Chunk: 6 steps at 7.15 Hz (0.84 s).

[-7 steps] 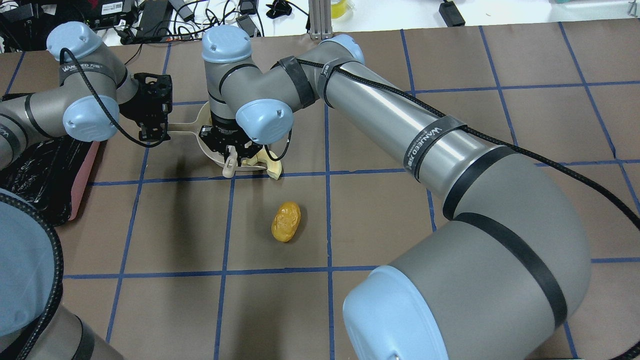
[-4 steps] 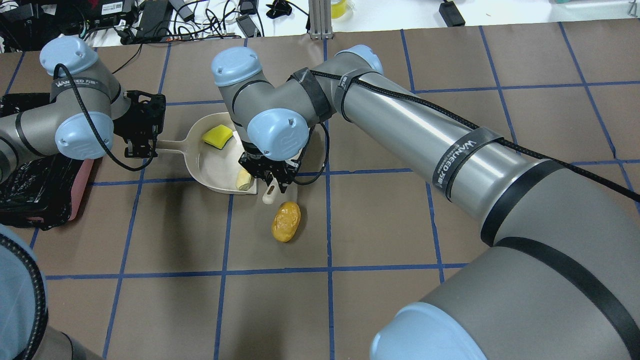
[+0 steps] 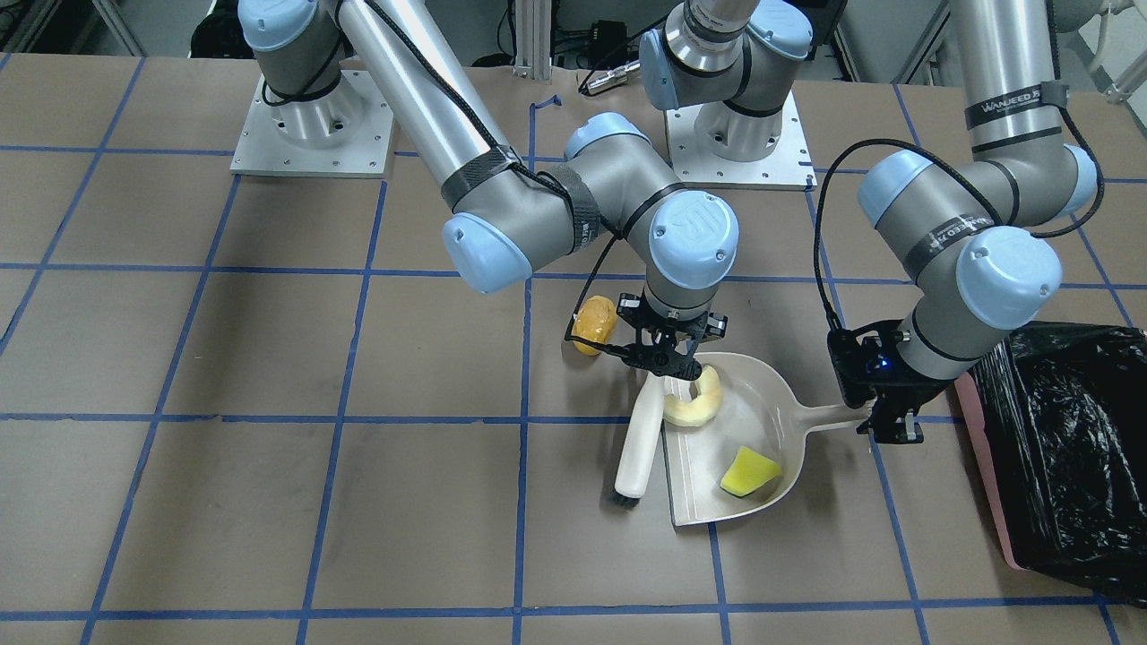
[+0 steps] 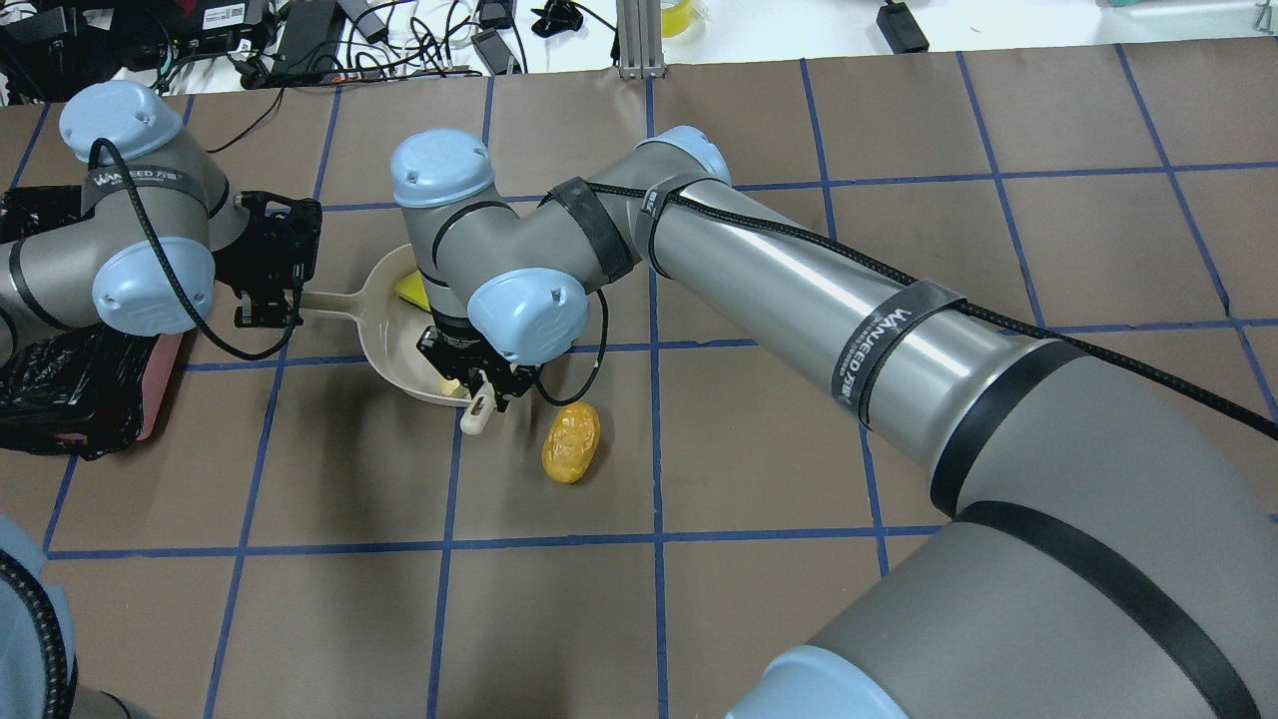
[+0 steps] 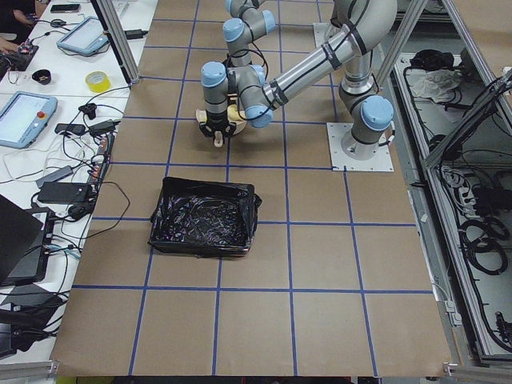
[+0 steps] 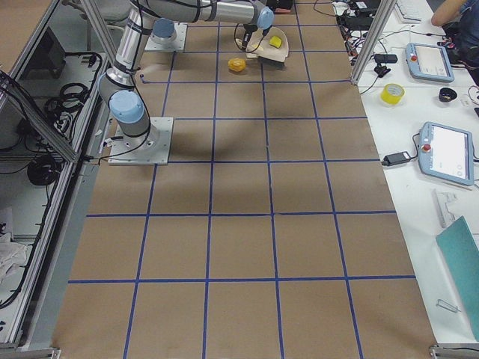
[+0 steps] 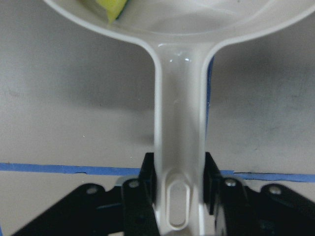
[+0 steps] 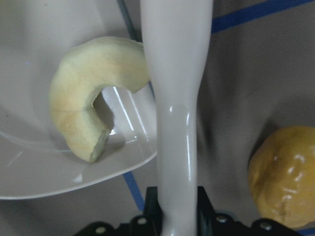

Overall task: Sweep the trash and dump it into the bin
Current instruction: 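Sweep the yellow potato into the dustpan while the left gripper holds it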

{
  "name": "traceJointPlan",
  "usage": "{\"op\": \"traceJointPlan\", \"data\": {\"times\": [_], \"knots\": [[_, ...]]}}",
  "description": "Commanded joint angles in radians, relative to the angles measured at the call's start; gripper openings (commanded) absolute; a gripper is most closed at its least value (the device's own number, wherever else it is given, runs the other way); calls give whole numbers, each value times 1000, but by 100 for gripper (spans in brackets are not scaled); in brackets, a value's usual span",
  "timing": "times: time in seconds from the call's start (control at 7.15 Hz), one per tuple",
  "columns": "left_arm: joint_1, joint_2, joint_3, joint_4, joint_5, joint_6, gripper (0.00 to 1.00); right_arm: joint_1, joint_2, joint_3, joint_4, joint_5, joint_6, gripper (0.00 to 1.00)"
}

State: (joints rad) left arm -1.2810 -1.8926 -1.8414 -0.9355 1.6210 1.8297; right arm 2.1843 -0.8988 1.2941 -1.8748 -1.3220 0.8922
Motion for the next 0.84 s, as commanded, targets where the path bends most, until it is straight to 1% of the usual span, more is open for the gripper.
{"op": "traceJointPlan", "data": {"times": [0.0, 0.14, 0.28, 0.42, 0.56, 0.7], "knots": [[2, 1, -1, 1, -1, 2, 0, 2, 21, -22, -85, 111, 10, 6], [3, 1, -2, 0, 0, 8, 0, -1, 29, -35, -89, 118, 17, 7], [14, 6, -5, -3, 3, 31, 0, -1, 28, -38, -87, 103, 7, 7], [35, 32, -36, -6, 3, 55, 0, -11, 15, -36, -63, 17, -43, 7], [48, 56, -85, 6, -1, 66, 0, -11, -15, -27, -49, -109, -80, 7], [52, 73, -100, 3, -1, 72, 0, -11, -46, -18, -34, -202, -149, 7]]}}
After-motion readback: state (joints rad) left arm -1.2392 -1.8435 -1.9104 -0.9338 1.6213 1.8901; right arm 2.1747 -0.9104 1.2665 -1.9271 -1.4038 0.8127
